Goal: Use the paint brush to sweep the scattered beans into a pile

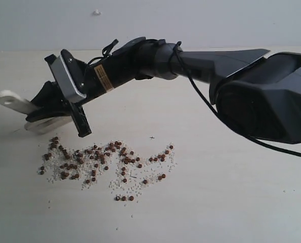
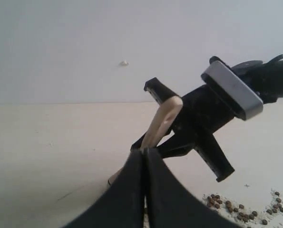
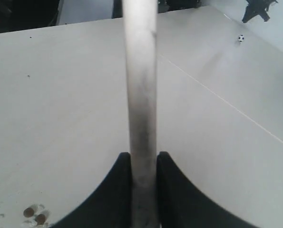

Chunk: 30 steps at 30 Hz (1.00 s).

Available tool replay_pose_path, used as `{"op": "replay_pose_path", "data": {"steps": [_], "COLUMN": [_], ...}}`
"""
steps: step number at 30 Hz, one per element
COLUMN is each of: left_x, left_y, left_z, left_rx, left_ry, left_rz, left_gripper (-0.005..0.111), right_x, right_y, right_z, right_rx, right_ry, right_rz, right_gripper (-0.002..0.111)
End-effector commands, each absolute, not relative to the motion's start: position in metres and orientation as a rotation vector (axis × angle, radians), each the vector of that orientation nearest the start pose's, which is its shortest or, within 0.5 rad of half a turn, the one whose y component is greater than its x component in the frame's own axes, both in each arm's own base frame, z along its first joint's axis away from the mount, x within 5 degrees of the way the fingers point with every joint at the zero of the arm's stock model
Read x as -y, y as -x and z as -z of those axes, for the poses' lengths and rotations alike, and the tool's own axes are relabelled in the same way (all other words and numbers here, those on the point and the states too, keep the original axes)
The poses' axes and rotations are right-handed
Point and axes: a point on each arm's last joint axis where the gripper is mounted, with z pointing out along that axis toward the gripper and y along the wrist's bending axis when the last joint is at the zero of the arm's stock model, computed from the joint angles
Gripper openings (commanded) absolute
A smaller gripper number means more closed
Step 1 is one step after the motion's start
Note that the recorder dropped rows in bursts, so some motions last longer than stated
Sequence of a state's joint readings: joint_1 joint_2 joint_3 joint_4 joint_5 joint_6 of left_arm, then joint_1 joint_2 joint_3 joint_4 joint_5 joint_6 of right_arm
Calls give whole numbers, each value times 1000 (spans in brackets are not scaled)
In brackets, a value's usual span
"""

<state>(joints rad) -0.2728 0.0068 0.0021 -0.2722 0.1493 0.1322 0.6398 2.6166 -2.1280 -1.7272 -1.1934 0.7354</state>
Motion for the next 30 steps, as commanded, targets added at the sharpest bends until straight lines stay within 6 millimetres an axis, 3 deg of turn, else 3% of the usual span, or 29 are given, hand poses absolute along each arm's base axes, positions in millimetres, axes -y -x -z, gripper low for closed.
{"op": "replay_pose_path", "data": {"steps": [1,4,9,21,26,30], "left_x": [19,19,19,19,19,19], "left_y": [-53,-53,-53,-53,-53,-53], "left_z": [-201,-201,-201,-201,-201,-201], "left_rx": [-1625,-1625,-1625,-1625,-1625,-1625], "left_ry": [-132,-132,-132,-132,-132,-132], "left_rz": [363,363,363,363,363,363], "left_gripper": [0,0,0,0,0,0], "right_x": [-390,-390,-389,-389,-388,-386], "right_y": [-374,-374,-372,-372,-373,-375], "right_z": [-124,-117,-116,-116,-118,-133], "right_rx": [-658,-692,-935,-1352,-1436,-1399], "right_ry": [1851,1856,1807,1655,1612,1614], "right_rz": [-937,-968,-1156,-1401,-1446,-1424], "right_gripper": [0,0,0,0,0,0]}}
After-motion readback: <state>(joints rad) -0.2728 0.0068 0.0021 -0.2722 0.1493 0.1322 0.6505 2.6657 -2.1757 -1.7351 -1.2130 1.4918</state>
